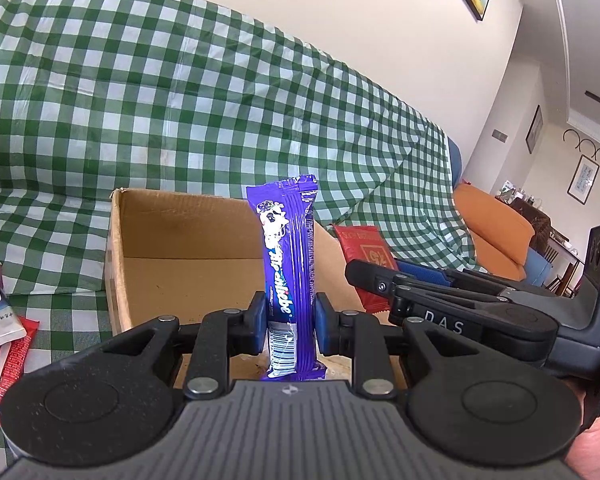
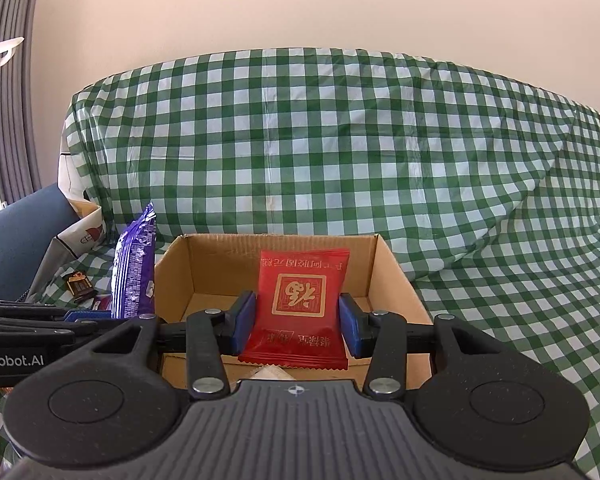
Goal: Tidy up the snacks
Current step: 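Lift and carry the purple bar and red packet over the cardboard box, then open the left tool to drop the purple bar while the right tool drops the red packet, then move both tools back toward the snack pile on the sofa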
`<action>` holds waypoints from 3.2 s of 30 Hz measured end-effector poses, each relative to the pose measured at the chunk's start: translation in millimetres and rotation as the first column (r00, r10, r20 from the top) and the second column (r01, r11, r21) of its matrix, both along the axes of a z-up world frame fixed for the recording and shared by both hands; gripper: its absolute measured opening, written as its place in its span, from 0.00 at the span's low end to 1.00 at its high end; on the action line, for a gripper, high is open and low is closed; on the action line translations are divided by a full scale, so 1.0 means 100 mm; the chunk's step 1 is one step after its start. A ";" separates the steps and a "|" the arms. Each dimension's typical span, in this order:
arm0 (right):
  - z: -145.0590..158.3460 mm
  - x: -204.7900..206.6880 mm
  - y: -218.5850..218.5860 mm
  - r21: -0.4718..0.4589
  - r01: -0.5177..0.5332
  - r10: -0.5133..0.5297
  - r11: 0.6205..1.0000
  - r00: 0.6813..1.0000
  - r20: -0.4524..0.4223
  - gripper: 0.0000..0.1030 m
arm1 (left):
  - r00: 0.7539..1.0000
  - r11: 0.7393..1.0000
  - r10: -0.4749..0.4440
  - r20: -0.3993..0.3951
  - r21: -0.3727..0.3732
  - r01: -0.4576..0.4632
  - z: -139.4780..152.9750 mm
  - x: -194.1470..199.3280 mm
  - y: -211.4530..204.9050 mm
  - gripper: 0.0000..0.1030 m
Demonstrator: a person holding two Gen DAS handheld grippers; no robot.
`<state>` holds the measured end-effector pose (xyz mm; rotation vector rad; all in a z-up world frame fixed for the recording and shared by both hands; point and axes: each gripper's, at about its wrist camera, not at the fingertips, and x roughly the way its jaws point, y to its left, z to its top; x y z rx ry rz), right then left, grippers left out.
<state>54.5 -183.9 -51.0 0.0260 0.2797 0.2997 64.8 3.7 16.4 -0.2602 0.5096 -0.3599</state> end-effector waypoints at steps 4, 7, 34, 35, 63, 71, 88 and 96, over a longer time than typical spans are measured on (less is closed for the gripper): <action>0.00 -0.01 0.01 -0.002 0.001 -0.001 1.000 1.000 0.000 0.45 | 1.000 1.000 0.005 -0.001 -0.001 -0.005 0.00 0.00 0.00 0.25; 0.00 0.00 0.00 -0.003 0.000 0.000 1.000 1.000 0.000 0.45 | 1.000 1.000 0.004 -0.002 0.001 -0.004 0.00 0.01 0.00 0.25; -0.01 0.04 -0.03 -0.011 0.013 -0.013 1.000 1.000 0.005 0.68 | 1.000 1.000 -0.010 0.009 0.001 0.010 0.02 0.01 -0.05 0.37; -0.01 0.05 -0.04 -0.009 0.014 -0.014 1.000 1.000 0.005 0.69 | 1.000 1.000 -0.003 0.008 0.000 0.003 0.01 0.01 -0.04 0.37; 0.17 -0.22 0.74 0.141 -0.108 0.103 0.984 0.994 0.046 0.45 | 0.928 0.931 0.364 -0.081 -0.001 -0.366 0.17 -0.43 2.09 0.05; 0.11 -0.36 1.35 0.091 -0.284 0.282 0.955 0.959 0.030 0.45 | 0.779 0.833 0.465 -0.422 -0.089 -0.545 -0.28 -0.23 2.79 0.06; -0.33 -0.03 2.20 0.031 -0.357 0.357 0.934 0.918 -0.170 0.48 | 0.644 0.862 0.478 -0.597 0.176 -0.476 -0.84 0.14 2.64 0.44; -0.52 0.19 2.50 0.010 -0.345 0.336 0.939 0.908 -0.251 0.59 | 0.619 0.853 0.493 -0.612 0.199 -0.482 -0.96 0.18 2.65 0.19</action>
